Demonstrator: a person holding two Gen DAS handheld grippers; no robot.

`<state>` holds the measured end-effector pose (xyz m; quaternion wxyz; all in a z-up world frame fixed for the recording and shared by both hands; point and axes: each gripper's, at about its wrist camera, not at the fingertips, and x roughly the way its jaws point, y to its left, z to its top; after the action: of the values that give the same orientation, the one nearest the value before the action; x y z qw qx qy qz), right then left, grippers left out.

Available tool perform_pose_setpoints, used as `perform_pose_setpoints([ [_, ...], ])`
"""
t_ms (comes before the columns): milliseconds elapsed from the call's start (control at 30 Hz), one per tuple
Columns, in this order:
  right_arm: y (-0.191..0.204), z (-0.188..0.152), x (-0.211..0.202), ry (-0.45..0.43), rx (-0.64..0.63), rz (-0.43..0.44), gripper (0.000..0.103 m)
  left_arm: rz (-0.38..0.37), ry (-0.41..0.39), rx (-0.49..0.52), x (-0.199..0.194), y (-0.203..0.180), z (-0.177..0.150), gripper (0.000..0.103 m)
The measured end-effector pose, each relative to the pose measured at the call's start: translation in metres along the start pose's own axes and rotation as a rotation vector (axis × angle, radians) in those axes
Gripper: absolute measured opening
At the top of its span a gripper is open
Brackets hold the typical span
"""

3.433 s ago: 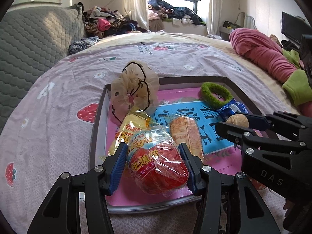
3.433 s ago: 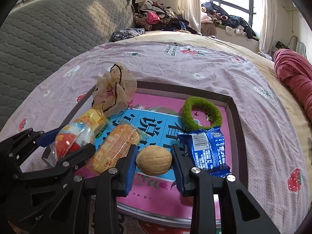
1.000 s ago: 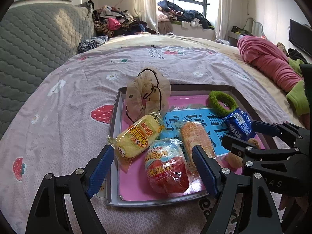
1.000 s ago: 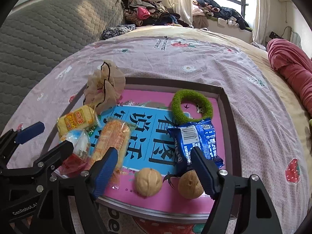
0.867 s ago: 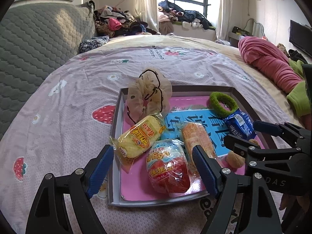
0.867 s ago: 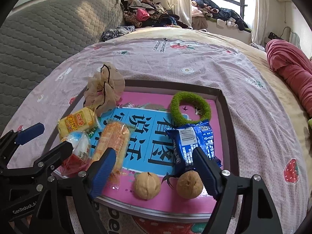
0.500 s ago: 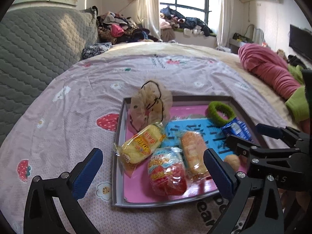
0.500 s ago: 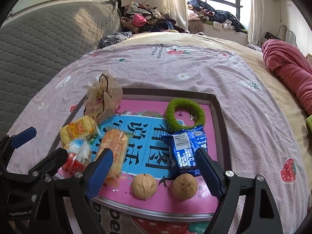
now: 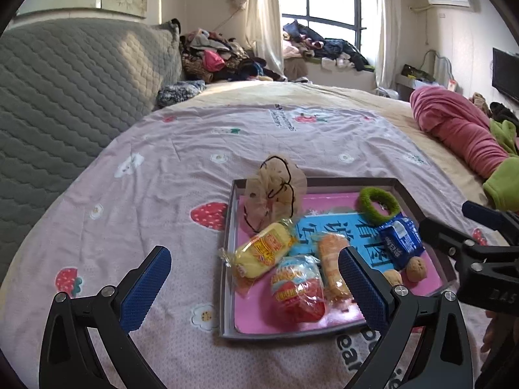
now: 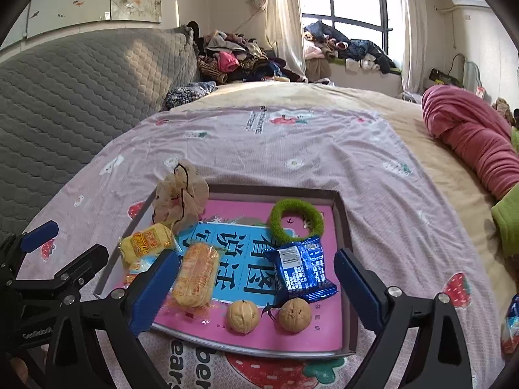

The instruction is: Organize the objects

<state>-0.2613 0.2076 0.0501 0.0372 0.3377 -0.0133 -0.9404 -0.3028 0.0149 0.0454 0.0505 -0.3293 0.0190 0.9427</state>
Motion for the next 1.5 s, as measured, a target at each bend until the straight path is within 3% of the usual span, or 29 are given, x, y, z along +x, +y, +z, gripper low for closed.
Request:
perform_pose_setpoints([
  [167, 0.003, 0.002, -0.022, -0.031, -0.011, -0.021, 0.102, 0.028, -0.007, 0.020, -0.016, -0.005, -0.004, 0.103],
  [467, 0.006, -0.014, -0.054, 0.000, -0.052, -0.053, 0.102, 0.042, 0.003, 0.000, -0.057, -0.002, -0.008, 0.103],
  [800, 0.011, -0.017, -0.107, -0.055, -0.065, -0.057, 0.102, 0.113, -0.002, 0.008, -0.098, -0.003, -0.010, 0.103],
  [1500, 0.009, -0.037, -0.164, -0.066, -0.046, -0.061, 0.102, 0.040, 0.008, -0.019, -0.152, -0.007, -0.036, 0.103],
])
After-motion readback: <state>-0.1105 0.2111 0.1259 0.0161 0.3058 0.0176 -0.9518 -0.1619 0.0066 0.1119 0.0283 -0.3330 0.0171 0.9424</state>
